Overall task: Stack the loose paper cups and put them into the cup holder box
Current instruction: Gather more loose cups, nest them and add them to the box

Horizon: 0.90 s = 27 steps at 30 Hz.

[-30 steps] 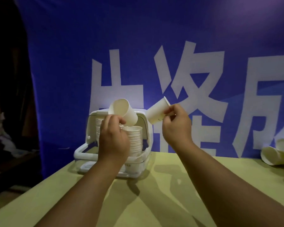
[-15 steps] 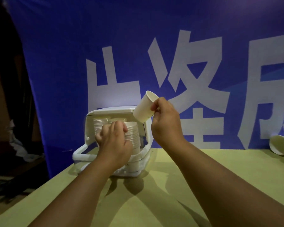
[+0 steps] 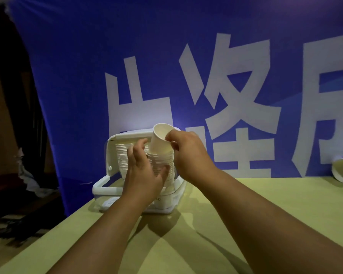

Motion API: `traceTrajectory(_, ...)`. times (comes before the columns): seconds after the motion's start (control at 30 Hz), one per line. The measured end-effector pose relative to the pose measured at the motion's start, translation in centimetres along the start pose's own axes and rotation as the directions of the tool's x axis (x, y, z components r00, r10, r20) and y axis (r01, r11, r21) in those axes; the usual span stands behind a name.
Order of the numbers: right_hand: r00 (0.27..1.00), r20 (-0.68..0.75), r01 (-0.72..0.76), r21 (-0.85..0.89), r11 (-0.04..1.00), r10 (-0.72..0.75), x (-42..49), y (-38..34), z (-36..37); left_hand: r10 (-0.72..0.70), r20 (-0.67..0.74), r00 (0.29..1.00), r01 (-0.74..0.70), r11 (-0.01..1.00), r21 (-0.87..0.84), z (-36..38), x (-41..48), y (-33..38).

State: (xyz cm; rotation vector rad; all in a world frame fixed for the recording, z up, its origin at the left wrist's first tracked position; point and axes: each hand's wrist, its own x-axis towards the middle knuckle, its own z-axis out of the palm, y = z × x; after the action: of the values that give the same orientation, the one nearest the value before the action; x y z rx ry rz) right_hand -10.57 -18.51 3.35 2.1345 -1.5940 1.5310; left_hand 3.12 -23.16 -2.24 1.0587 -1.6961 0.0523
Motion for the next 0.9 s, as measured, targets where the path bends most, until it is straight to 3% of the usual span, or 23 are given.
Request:
traceTrajectory(0.3,0.998,0.016,-0.061,0.039,0.997,0.061,0.0,-0.4,0.5,0.025,-0.016,1.0,-0.024,1.0,0.011,-0.1,-0.1,0.3)
traceTrajectory(0.43,0.987,0.008,-0.156,0.187,0.97,0.158,0.2,-0.2,0.8,0.01,-0.045,0.999,-0.011,1.0,-0.018,-0.2,0.0,0.0)
traceTrajectory(0.57,0.978,0.149,-0.173,0.176,0.969,0.148,0.2,0.4,1.5,-0.006,-0.073,0.997,0.005,1.0,-0.012,-0.2,0.2,-0.3)
traceTrajectory(0.7,0.924,0.327,-0.235,0.078,0.969,0.198,-0.1,1.4,1.9,-0.093,-0.024,0.995,0.089,0.989,-0.117,-0.2,0.2,-0.8)
traceTrajectory(0.9,0.908,0.377,-0.269,0.194,0.943,0.181,-0.6,2.3,2.5,-0.184,0.01,0.983,0.182,0.96,-0.213,-1.0,0.2,-0.9)
